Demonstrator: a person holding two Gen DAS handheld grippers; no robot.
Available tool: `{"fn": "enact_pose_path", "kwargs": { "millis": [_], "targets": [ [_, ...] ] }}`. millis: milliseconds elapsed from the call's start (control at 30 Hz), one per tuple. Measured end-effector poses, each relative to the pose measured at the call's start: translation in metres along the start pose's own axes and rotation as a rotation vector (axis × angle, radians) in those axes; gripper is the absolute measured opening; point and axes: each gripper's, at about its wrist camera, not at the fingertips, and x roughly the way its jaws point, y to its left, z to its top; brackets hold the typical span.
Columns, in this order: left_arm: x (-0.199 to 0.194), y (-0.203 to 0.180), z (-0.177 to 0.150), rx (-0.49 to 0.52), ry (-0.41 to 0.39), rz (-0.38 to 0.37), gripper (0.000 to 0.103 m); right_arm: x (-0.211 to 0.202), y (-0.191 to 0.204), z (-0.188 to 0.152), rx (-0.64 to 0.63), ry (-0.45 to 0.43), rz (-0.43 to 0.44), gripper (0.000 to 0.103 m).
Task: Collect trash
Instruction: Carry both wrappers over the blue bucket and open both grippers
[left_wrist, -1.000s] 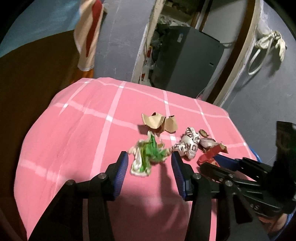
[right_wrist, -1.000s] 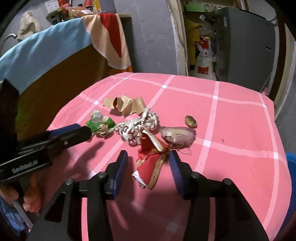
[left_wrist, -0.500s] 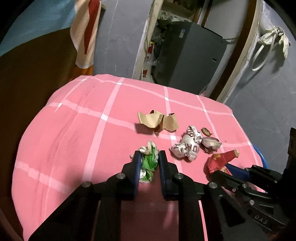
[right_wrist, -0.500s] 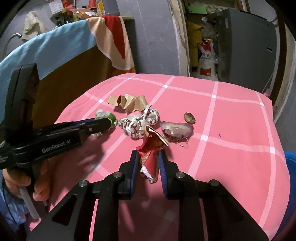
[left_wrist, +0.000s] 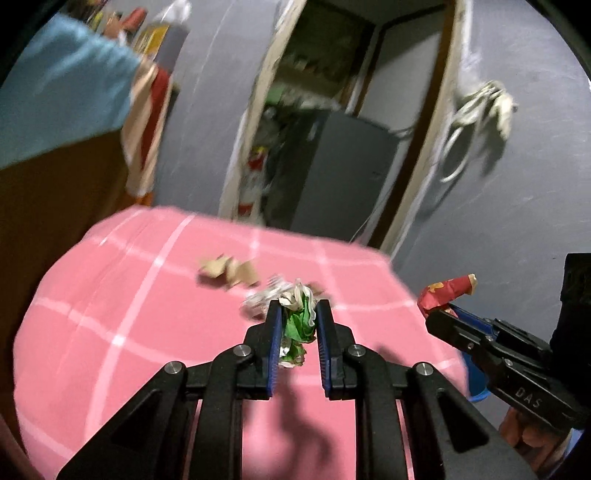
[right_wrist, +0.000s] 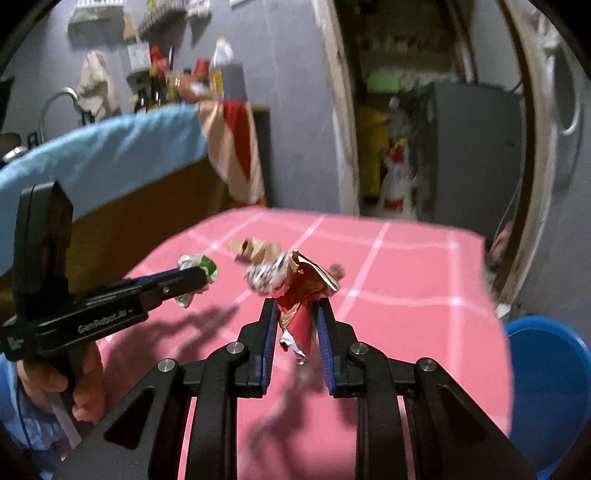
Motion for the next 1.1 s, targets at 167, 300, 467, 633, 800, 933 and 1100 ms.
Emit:
{"fn": "enact_pose_path", "kwargs": {
  "millis": [167,300,467,633,800,933,1100],
  "targets": [
    [-0.009,-0.045,0.008,0.043,-0.116,-0.064,0.015,-0.051,-0.013,0.003,-0.028,-0.154,-0.083,0.019],
    [-0.009,-0.077,0.012,0.067,-0.181,-0.121,0.015,-0.082,-0.026,0.005,-0.047,-0.241,-0.154,0.019],
    [-0.005,-0.112,0.015,0.088,-0.231,-0.186,0.015,-0.12,-0.047,0.001,-0.05,-0.335,-0.25,0.02],
    [0.005,-0.141,0.016,0.119,-0.239,-0.23,0.015,-0.143,-0.068,-0.004,-0.036,-0.383,-0.323,0.02],
    [0.021,-0.171,0.012,0.157,-0.217,-0.251,0.015,-0.159,-0.094,-0.013,-0.001,-0.402,-0.373,0.021],
    [0.04,-0.193,0.006,0.188,-0.164,-0.268,0.015,-0.161,-0.117,-0.025,0.045,-0.386,-0.403,0.021],
    [0.072,-0.216,-0.005,0.226,-0.058,-0.279,0.015,-0.159,-0.145,-0.041,0.121,-0.341,-0.431,0.021]
  ]
}}
